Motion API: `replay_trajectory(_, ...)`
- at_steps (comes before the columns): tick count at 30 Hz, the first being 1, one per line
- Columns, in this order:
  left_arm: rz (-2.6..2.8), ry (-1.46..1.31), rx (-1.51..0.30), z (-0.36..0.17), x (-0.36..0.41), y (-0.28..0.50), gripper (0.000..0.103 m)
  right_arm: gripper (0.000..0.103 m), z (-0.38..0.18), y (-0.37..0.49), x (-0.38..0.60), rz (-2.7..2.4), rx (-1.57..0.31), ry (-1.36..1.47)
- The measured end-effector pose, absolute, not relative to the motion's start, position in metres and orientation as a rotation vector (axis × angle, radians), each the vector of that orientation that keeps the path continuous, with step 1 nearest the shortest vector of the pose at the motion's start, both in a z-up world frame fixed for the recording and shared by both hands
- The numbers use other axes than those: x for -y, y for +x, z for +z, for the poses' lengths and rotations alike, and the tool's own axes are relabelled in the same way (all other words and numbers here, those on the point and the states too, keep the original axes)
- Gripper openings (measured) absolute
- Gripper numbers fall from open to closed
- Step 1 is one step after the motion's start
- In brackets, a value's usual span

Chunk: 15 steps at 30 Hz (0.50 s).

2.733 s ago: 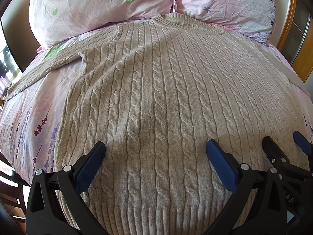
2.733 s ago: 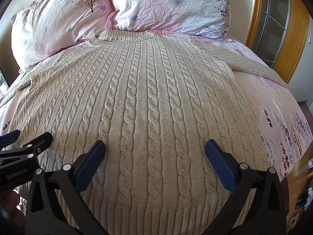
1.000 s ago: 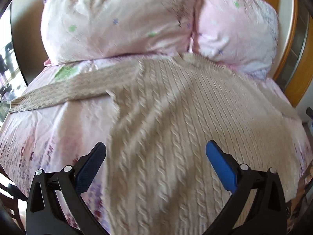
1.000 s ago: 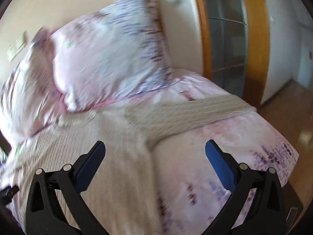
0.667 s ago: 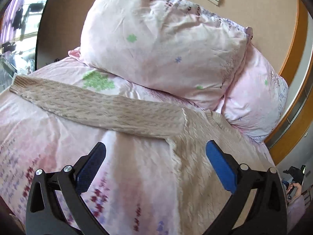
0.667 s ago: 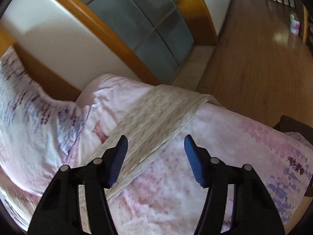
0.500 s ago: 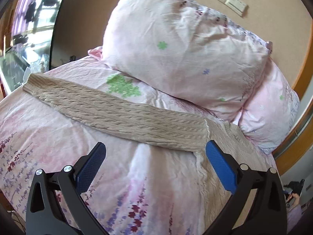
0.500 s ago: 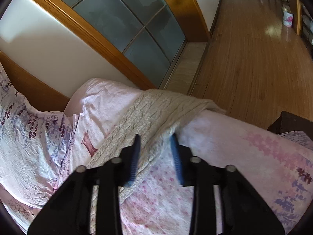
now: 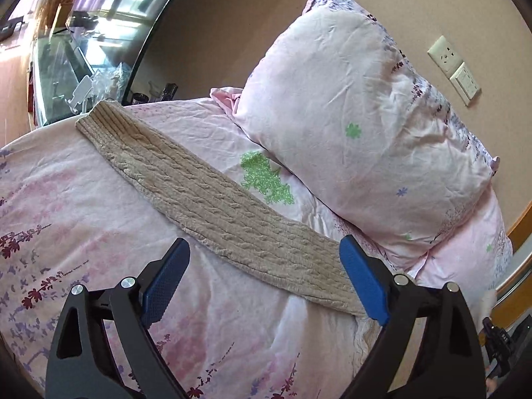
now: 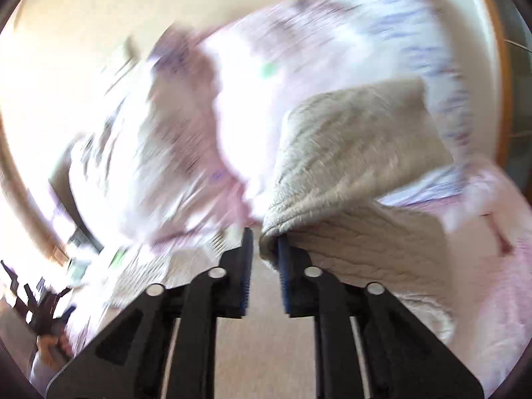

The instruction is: Fold small clothes

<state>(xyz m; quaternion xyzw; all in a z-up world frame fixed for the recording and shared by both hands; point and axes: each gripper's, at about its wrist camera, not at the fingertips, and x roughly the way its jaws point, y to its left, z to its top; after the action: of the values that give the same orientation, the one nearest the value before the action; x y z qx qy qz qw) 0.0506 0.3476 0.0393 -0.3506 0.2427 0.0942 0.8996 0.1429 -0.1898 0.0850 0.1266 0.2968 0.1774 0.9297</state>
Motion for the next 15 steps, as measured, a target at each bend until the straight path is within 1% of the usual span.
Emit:
replay_trajectory(1,0.200,-0.733,-0.509,0.039,-0.350,0.051,0.093,0.052,0.073,0.146,0.153,0.436,-0.692,0.210)
replay_trajectory(2,0.210,-0.744,-0.518,0.038,-0.354,0.051,0.092,0.059,0.065,0.144,0.131,0.476,-0.727,0.181)
replay_trajectory(4,0.217,-0.782,-0.533,0.035,-0.364,0.050,0.089,0.060,0.059,0.131,0.109,0.524,-0.714,0.146)
replay_trajectory(5,0.218,-0.802,-0.541,0.033,-0.370,0.050,0.085,0.063,0.060,0.125,0.109,0.510,-0.688,0.136)
replay_trajectory(6,0.224,-0.826,-0.552,0.031,-0.377,0.051,0.081,0.070,0.062,0.119,0.112,0.487,-0.664,0.133)
replay_trajectory(8,0.245,-0.883,-0.570,0.025,-0.393,0.054,0.075,0.077,0.070,0.112,0.130,0.452,-0.631,0.146)
replay_trajectory(9,0.254,-0.924,-0.575,0.021,-0.402,0.056,0.069,0.078,0.072,0.108,0.140,0.428,-0.621,0.151)
replay_trajectory(11,0.299,-1.012,-0.585,0.011,-0.421,0.058,0.064,0.080,0.075,0.102,0.164,0.381,-0.612,0.162)
replay_trajectory(13,0.339,-1.122,-0.582,-0.001,-0.439,0.057,0.061,0.082,0.076,0.095,0.185,0.332,-0.603,0.178)
replay_trajectory(15,0.360,-1.198,-0.550,-0.010,-0.452,0.056,0.051,0.083,0.074,0.093,0.200,0.292,-0.603,0.190)
